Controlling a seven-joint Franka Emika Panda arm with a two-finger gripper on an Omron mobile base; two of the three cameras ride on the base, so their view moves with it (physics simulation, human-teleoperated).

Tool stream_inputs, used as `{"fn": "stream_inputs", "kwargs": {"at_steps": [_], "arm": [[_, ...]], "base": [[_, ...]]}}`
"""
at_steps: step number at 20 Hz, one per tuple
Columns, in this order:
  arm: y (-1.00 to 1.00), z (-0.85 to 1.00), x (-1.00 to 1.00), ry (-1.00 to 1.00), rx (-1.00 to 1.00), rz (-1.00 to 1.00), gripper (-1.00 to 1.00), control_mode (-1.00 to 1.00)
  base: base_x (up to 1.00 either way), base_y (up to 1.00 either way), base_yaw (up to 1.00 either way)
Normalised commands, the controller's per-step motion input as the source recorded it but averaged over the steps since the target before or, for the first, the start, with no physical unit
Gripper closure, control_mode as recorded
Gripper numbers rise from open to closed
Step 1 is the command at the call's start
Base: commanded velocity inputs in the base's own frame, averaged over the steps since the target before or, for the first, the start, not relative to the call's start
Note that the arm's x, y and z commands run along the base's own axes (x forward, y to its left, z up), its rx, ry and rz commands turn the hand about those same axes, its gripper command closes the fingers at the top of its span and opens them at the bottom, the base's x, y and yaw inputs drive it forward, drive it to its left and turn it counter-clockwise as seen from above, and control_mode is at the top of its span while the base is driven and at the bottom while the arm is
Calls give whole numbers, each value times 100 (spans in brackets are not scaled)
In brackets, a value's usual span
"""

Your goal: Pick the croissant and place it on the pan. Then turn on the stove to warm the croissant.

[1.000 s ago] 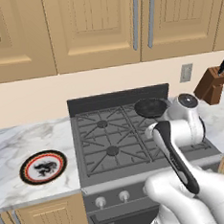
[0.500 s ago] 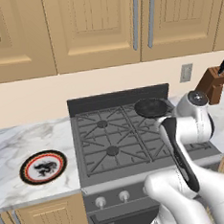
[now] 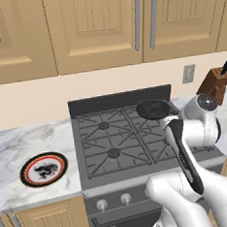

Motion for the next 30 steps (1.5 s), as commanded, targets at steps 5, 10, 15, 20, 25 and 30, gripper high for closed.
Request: {"fn": "stream_inputs", "kwargs": {"at_steps": [5, 10, 15, 20, 25, 30], "arm": [[-4, 0, 33, 0, 5, -2, 100, -100], [-11, 3, 21, 1, 5, -12, 100, -100], [-11, 7, 10, 1, 0, -11, 100, -100], [-4, 10, 11, 0, 1, -4, 100, -100], [0, 0, 16, 0, 4, 0, 100, -100], [0, 1, 7, 0, 6, 0, 100, -100]], "base": [[0, 0, 0], [0, 0, 0], [0, 0, 0], [0, 0, 0], [0, 0, 0], [0, 0, 0]]}}
